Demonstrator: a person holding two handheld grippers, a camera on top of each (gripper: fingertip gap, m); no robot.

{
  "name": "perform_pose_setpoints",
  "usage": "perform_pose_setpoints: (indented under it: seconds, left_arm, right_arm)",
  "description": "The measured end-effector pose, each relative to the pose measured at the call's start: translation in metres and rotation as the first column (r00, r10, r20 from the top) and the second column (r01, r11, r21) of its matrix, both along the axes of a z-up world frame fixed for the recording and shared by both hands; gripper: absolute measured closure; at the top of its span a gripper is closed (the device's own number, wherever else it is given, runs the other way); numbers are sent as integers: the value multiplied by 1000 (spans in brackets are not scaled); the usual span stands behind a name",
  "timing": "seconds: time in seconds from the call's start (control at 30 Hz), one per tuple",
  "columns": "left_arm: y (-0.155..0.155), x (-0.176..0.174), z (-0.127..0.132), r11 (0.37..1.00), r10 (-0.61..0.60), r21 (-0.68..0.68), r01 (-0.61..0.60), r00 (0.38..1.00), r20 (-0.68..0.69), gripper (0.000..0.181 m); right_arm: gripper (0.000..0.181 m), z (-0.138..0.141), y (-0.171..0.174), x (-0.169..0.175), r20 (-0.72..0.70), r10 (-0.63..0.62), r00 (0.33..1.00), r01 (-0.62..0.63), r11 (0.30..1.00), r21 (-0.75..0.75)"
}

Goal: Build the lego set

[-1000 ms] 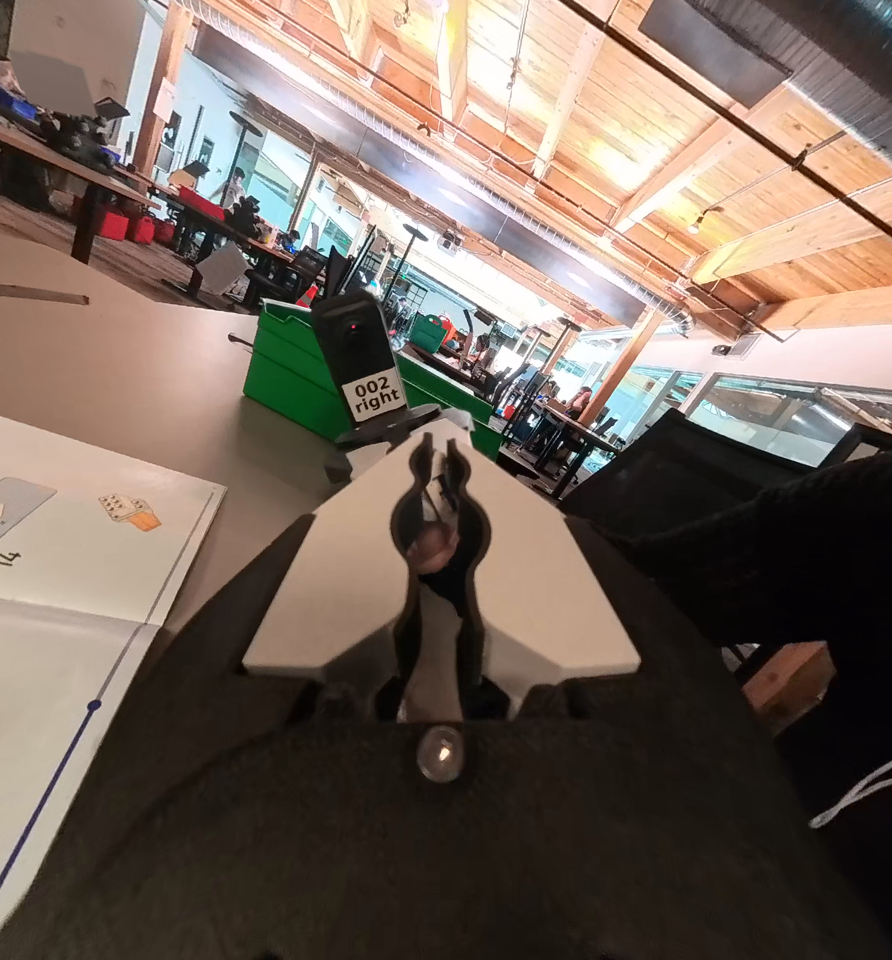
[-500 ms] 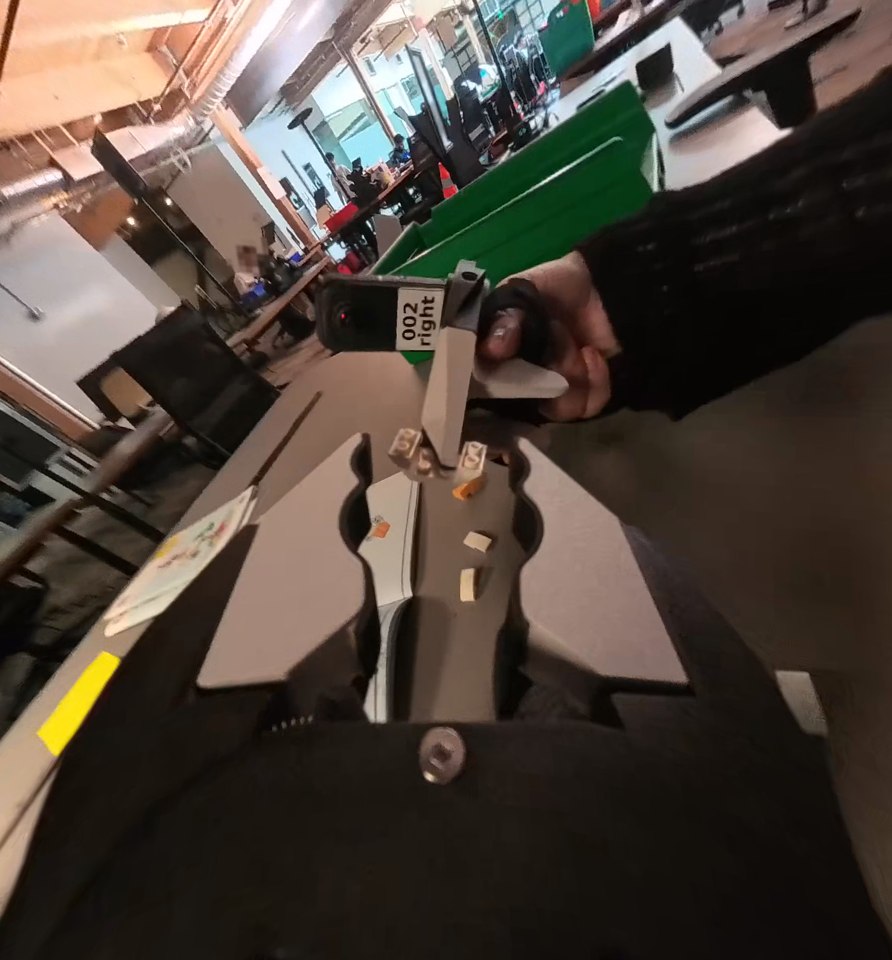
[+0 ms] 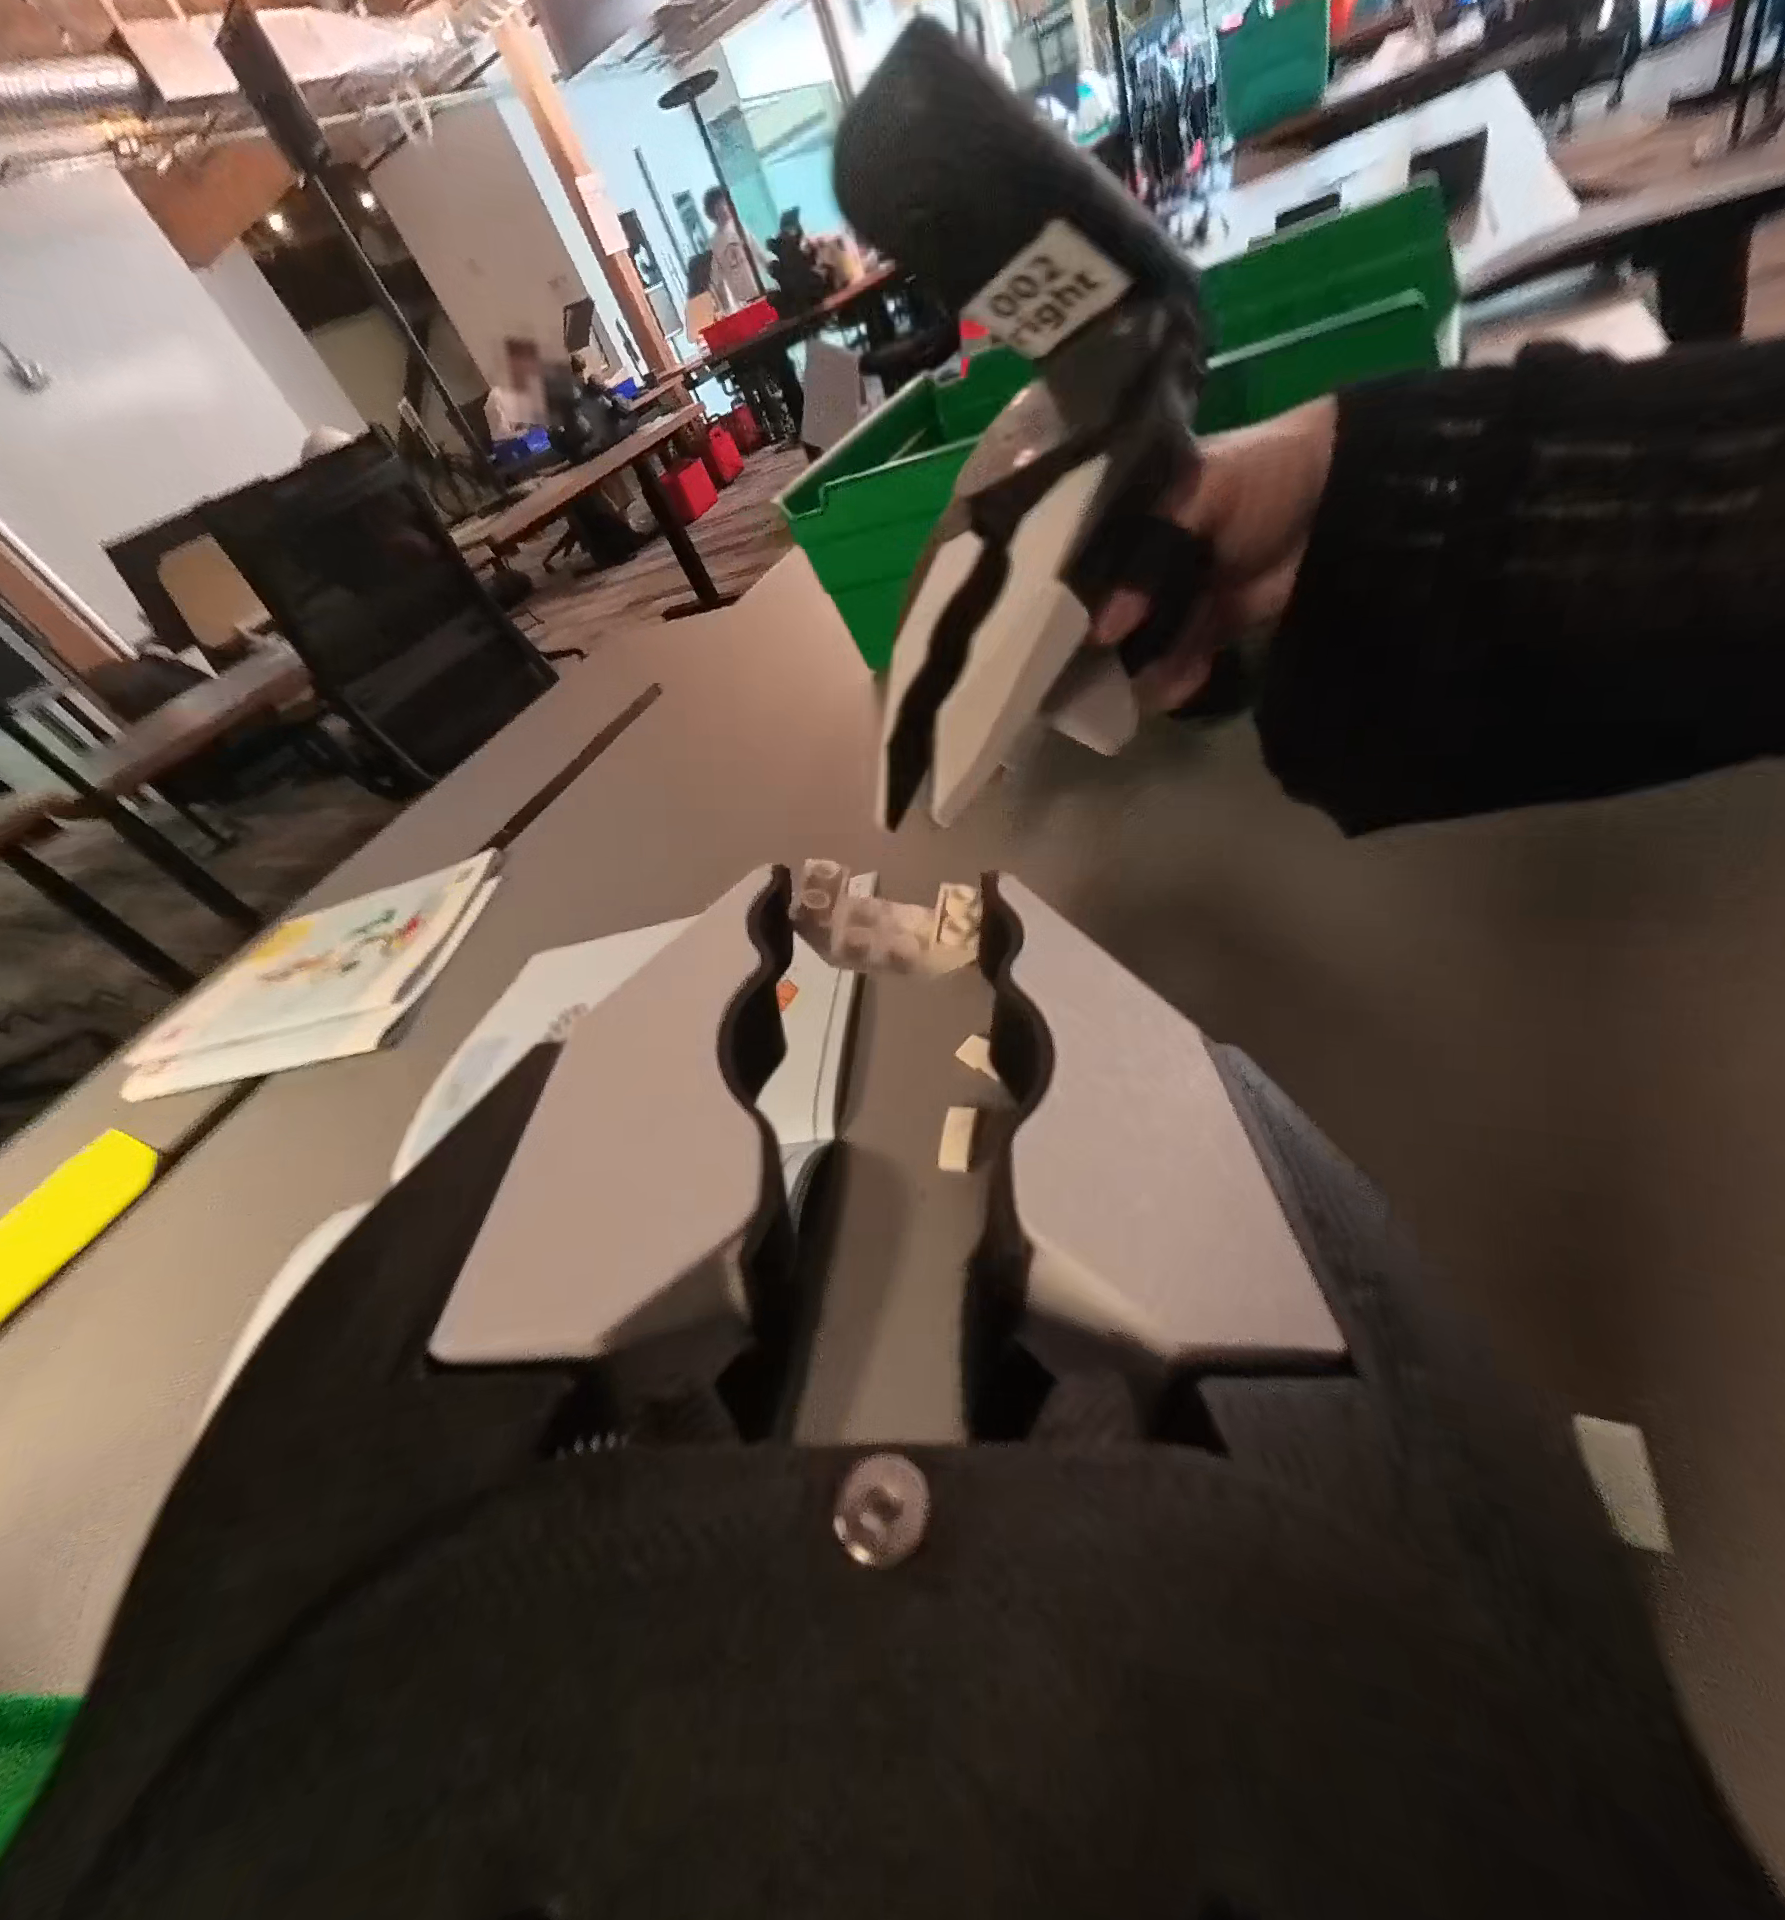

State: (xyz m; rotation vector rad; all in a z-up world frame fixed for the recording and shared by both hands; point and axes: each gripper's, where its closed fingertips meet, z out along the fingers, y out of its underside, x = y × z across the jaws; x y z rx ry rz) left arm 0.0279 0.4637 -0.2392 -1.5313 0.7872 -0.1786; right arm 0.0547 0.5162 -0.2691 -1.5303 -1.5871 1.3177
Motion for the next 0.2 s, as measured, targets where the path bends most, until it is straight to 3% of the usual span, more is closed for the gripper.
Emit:
perform_pose_setpoints:
  seconds: [0.07, 0.2]
  left_arm:
    - [1, -3, 2, 999, -12, -44, 16, 997, 82, 146]
    - [2, -5, 1, 995, -24, -93, 39, 986, 162, 146]
  right_arm:
    - [164, -16, 9, 13, 96, -28, 995, 19, 995, 94]
    - [156, -50, 13, 19, 268, -46, 962, 11, 991, 130]
